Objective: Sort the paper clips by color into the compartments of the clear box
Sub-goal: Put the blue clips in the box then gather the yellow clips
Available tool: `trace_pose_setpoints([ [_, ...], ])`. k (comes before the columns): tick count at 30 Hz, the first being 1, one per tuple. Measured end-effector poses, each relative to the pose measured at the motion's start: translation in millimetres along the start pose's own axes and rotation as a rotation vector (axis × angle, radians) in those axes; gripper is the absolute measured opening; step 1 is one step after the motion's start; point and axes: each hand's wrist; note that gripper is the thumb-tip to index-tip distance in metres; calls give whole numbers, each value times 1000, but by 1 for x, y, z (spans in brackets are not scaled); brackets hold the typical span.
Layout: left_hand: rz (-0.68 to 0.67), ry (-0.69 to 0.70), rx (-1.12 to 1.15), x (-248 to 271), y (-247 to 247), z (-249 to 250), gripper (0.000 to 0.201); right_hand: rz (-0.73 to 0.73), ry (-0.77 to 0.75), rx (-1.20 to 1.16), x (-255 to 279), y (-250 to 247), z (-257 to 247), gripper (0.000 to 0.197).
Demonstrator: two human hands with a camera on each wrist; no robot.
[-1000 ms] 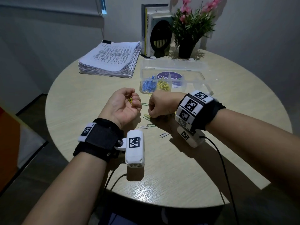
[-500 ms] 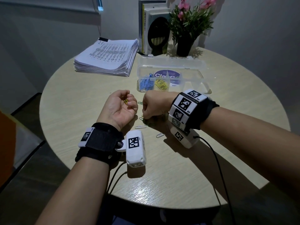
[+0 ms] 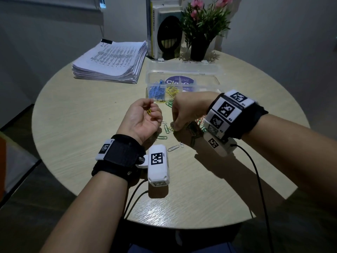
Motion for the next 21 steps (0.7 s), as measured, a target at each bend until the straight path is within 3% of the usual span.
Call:
trace_pose_setpoints([
  [3, -18, 3, 19, 0, 0, 0, 18, 9, -7, 106, -2, 9, -5, 34],
  [8, -14, 10, -10, -1, 0, 0, 18, 10, 32, 68, -5, 13, -5, 28],
  [15, 40, 28, -136, -2, 2, -4, 17, 88, 27, -221, 4, -19, 6, 5],
  [18, 73, 46, -105, -5, 7, -9, 18, 177, -22, -370, 5, -31, 1, 10],
  [21, 5, 33, -69, -5, 14, -12, 31, 215, -69, -433, 3, -34, -8, 13],
])
Point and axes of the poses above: each hand's wrist, its own x-axis away from the middle knuckle, its own y-axis out of the palm, z = x × y, and after that the axes turned 1 degree about -x, right-handed
